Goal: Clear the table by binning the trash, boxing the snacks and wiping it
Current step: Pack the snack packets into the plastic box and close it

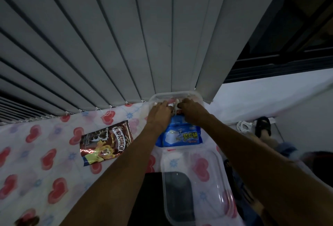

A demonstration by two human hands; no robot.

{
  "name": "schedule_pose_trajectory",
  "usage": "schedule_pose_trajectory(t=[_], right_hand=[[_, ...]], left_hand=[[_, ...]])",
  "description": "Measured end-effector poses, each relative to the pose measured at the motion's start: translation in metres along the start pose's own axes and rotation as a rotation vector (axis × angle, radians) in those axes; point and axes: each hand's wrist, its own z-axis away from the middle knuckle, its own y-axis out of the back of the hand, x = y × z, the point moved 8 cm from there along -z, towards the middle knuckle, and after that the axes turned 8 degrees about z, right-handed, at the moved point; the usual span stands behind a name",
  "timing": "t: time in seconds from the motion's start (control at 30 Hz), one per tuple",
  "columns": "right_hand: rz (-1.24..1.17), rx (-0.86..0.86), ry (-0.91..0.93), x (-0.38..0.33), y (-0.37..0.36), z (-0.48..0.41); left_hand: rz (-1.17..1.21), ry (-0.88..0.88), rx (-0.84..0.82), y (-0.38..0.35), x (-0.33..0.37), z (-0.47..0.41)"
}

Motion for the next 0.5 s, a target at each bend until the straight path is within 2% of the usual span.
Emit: schedule_pose_trajectory(t=[0.17, 0.27, 0.4, 0.5], right_hand=[[0.02, 0.118, -0.072, -0.01, 0.029, 0.018], [0.063, 0.204, -0.073, -0.031, 0.055, 0.025], [0.068, 0.202, -0.039, -0.079, 0.081, 0.026], [0.046, 0.217, -0.022, -0.125, 0.095, 0.023]], left_hand=[[0.034, -0.036, 0.019, 0.016, 0.001, 0.014], [0.027, -0.087, 0.084, 0.039, 0.0, 0.026], [0.102, -0.134, 0.166, 0.078, -0.013, 0.049], [0.088, -0.094, 0.168, 0.098, -0.046, 0.071]])
